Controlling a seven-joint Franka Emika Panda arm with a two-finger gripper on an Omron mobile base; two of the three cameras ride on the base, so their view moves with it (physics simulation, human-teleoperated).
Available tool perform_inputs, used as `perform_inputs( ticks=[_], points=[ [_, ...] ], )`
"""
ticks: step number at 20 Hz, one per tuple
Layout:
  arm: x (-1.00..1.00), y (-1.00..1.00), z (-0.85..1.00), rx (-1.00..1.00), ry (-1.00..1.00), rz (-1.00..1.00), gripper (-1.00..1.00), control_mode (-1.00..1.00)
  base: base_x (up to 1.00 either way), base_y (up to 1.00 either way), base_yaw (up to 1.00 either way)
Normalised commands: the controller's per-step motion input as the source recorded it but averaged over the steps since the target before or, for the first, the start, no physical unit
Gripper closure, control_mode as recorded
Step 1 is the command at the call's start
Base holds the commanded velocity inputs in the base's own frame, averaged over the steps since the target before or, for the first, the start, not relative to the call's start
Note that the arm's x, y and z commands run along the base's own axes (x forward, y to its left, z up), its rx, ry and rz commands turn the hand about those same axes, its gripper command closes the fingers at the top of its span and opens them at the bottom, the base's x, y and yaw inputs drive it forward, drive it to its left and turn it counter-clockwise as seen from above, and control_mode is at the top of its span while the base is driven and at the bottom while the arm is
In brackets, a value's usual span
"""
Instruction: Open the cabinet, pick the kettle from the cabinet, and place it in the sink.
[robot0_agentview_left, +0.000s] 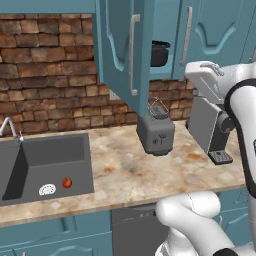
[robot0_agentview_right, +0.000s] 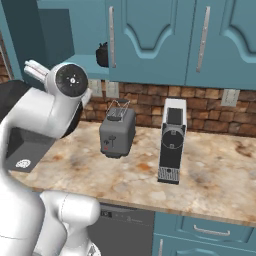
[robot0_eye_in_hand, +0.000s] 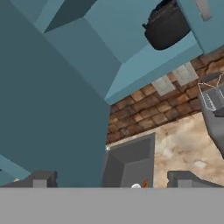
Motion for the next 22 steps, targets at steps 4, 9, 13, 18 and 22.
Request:
perform_inputs(
  ticks=[4, 9, 13, 18, 22],
  points=[
    [0.34, 0.00, 0.00, 0.15, 0.00, 0.16, -1.00, -1.00, 0.00, 0.00, 0.00],
    [0.25, 0.06, 0.00, 0.09, 0.00, 0.13, -1.00, -1.00, 0.00, 0.00, 0.00],
    [0.25, 0.13, -0.03, 0.05, 0.00, 0.08, -1.00, -1.00, 0.00, 0.00, 0.00],
    [0.21, 0.12, 0.00, 0.03, 0.00, 0.07, -1.00, -1.00, 0.00, 0.00, 0.00],
    [0.15, 0.13, 0.00, 0.00, 0.00, 0.08, -1.00, -1.00, 0.00, 0.00, 0.00]
  ],
)
